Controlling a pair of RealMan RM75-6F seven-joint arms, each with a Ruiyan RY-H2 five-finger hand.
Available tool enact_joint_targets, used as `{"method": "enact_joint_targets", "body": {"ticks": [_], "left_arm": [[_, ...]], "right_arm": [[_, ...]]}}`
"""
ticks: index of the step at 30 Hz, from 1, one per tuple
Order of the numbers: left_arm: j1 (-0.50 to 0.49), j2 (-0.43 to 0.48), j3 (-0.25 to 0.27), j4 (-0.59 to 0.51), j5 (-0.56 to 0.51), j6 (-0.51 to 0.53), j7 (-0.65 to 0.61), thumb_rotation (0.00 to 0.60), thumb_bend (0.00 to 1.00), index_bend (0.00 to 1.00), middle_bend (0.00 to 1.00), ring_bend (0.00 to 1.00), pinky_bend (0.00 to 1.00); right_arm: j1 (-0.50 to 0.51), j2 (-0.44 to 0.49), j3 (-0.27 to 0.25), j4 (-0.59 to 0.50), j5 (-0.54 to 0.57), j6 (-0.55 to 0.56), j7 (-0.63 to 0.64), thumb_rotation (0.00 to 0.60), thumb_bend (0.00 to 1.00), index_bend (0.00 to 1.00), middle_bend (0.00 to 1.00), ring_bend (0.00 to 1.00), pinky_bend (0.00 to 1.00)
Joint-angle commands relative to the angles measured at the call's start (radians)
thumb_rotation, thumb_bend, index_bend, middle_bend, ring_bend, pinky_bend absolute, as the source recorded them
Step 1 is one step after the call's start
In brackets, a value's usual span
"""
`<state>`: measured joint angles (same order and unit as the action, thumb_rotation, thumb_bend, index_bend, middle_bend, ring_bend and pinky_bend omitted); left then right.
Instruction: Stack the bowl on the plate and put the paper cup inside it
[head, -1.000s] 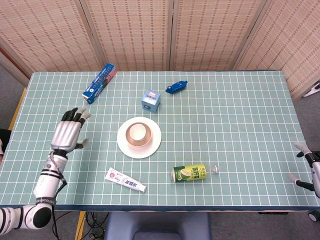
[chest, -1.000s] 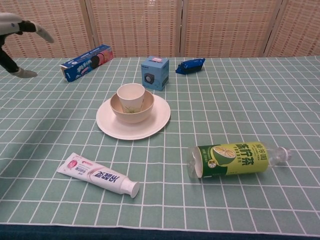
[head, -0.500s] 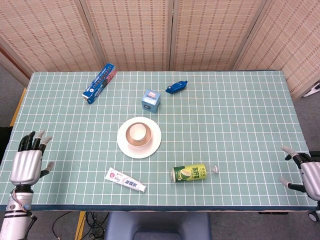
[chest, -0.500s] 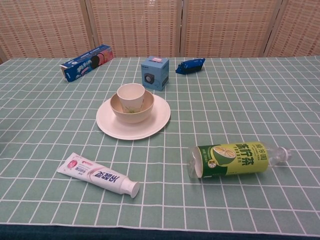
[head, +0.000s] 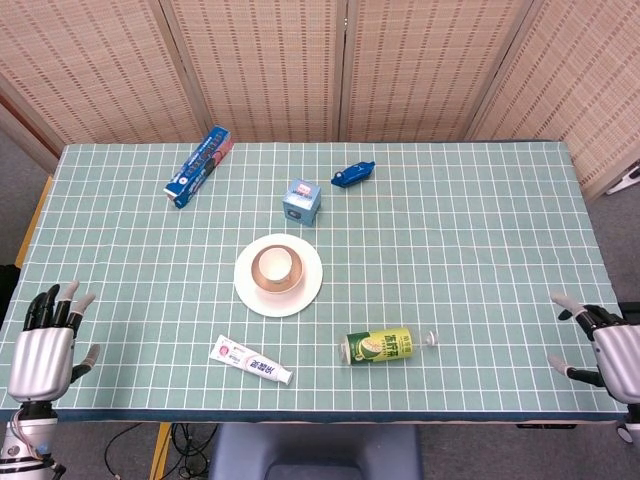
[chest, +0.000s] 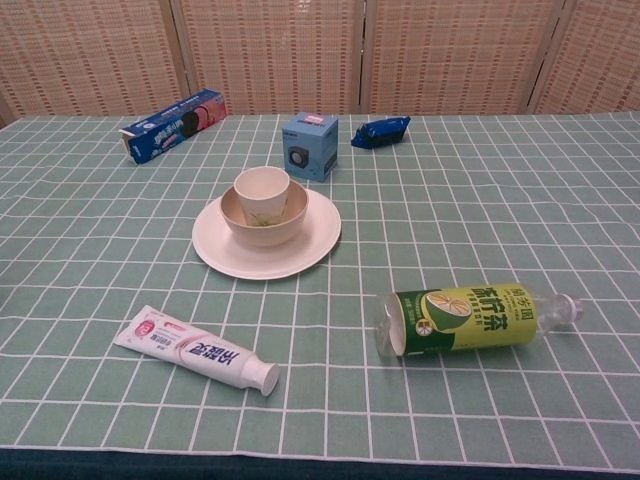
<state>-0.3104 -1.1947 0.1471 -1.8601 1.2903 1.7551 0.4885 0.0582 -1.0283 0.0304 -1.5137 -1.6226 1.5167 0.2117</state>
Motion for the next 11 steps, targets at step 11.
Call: {"method": "enact_joint_targets", "body": {"ticks": [11], "left_arm": [[0.065,-0.040,-0.039,0.065,0.084,-0.043,0.060,0.600,0.25,0.18,0.03,0.02,0.09]], "right_arm": [[-0.013,-0.038,0.000,0.020,-0.003,0.043,-0.058,0.600,0.05,0.22,0.38,0.30,0.46]]}}
